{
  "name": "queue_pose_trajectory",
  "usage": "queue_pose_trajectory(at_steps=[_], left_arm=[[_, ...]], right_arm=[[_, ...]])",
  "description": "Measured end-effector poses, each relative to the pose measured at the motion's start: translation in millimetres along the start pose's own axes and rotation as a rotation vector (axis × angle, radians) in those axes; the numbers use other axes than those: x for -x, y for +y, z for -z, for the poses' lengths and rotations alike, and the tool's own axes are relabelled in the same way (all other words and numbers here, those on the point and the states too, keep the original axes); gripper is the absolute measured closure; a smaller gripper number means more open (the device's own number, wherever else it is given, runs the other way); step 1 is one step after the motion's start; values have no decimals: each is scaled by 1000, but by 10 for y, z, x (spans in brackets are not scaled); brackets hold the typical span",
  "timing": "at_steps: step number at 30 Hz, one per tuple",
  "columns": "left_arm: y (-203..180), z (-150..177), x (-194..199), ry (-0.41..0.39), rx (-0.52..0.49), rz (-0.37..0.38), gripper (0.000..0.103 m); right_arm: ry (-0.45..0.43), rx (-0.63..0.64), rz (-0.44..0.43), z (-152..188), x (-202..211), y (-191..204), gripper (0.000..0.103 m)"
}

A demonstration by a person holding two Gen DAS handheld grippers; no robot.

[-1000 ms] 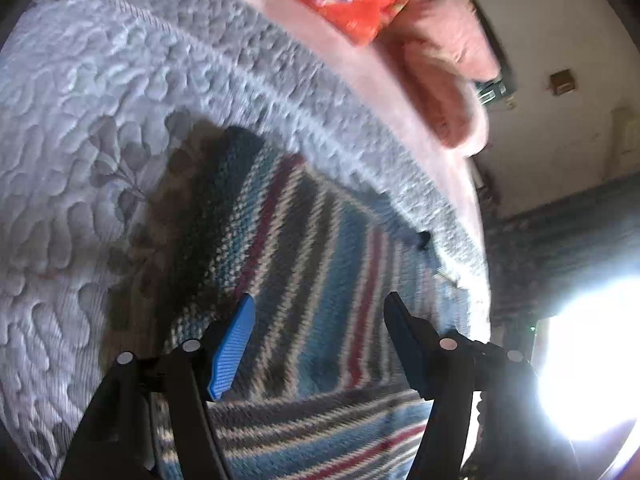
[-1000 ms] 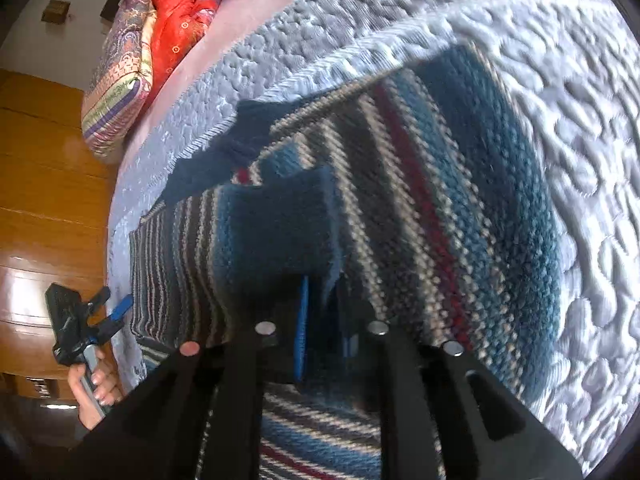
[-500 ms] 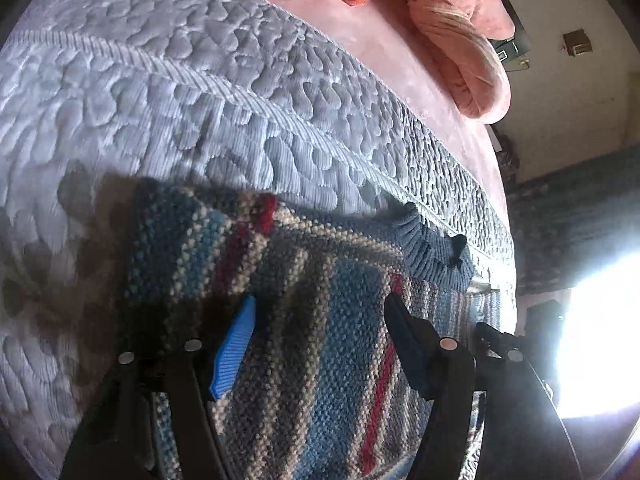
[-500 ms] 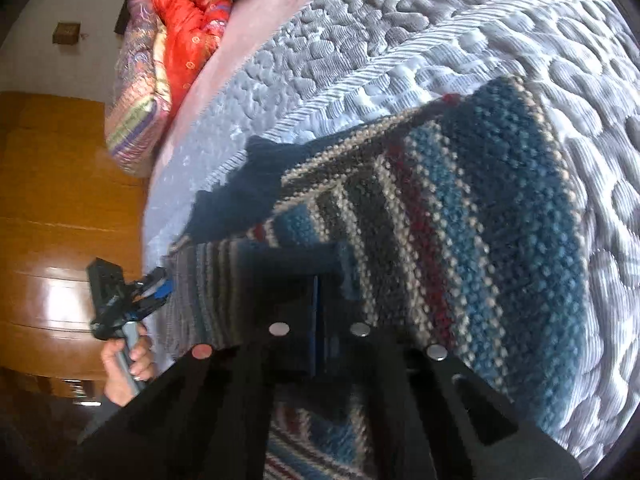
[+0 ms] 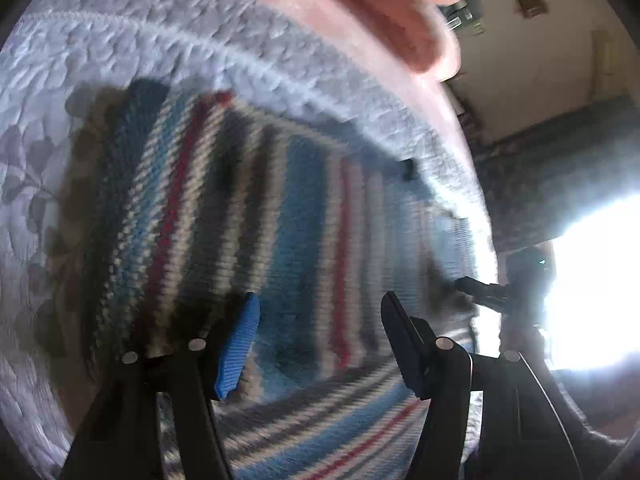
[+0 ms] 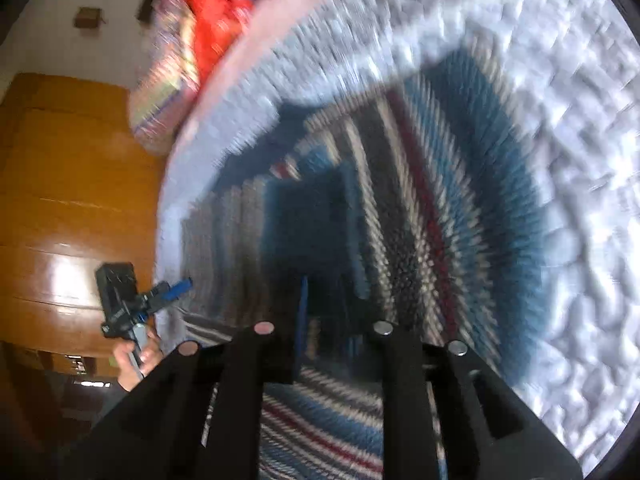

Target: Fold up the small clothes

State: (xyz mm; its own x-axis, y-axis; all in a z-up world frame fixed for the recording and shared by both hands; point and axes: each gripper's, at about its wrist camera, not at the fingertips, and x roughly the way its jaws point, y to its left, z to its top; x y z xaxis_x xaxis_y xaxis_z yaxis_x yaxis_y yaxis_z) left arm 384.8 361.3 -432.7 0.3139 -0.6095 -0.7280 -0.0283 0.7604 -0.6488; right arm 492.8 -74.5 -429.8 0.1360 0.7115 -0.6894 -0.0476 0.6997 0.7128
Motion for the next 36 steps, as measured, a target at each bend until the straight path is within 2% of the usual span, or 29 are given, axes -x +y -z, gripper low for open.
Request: queue_pose_trajectory(at_steps=[1, 3, 4, 5, 6, 7, 8, 10, 12, 14, 16, 19, 21, 23, 27, 30, 33, 36], left_arm=[[-55, 47, 13, 8, -23, -2, 38], [-18, 95, -68, 56, -33, -71, 36], [99, 101, -153, 91, -23, -124, 36], [141, 124, -173, 88, -14, -121, 36], [156, 128, -152, 73, -3, -113, 36], [144, 121, -108, 73, 27, -113, 36], [120, 132, -32, 70, 51, -107, 36], [39, 260, 247, 53, 75, -67, 35], [-47, 518, 526, 60, 87, -51, 34], [-85, 947, 829, 92, 108, -82, 30], [-58, 1372, 1006, 121, 147, -104, 30], [74, 2078, 1263, 154, 239, -141, 30], [159, 2435, 1294, 178, 306, -149, 30], [227, 2784, 1232, 233, 377, -122, 30], [265, 3172, 1081, 292, 425, -135, 30], [336, 3271, 1043, 273, 463, -137, 30], [364, 3358, 1027, 266, 509, -83, 25], [353, 3454, 1042, 277, 517, -67, 25]], right_arm=[[-18, -12, -9, 48, 119, -45, 87], [-41, -57, 18, 141, 256, -210, 84], [-23, -93, 89, 188, 232, -357, 83], [1, -109, 123, 202, 169, -435, 86], [13, -112, 116, 239, 133, -494, 90], [3, -114, 124, 252, 173, -466, 89], [-3, -126, 118, 250, 236, -428, 87], [-16, -99, 76, 341, 456, -222, 64], [-2, -64, 74, 514, 642, -101, 57], [48, -43, 95, 858, 803, -35, 54], [93, -63, 110, 1339, 959, -85, 45], [122, -137, 112, 2043, 1162, -303, 39], [132, -185, 123, 2443, 1209, -341, 38], [147, -244, 113, 2774, 1199, -404, 38], [149, -329, 104, 3195, 1190, -457, 38], [165, -362, 117, 3343, 1123, -485, 38], [178, -371, 108, 3403, 988, -468, 40], [179, -383, 94, 3415, 885, -450, 40]])
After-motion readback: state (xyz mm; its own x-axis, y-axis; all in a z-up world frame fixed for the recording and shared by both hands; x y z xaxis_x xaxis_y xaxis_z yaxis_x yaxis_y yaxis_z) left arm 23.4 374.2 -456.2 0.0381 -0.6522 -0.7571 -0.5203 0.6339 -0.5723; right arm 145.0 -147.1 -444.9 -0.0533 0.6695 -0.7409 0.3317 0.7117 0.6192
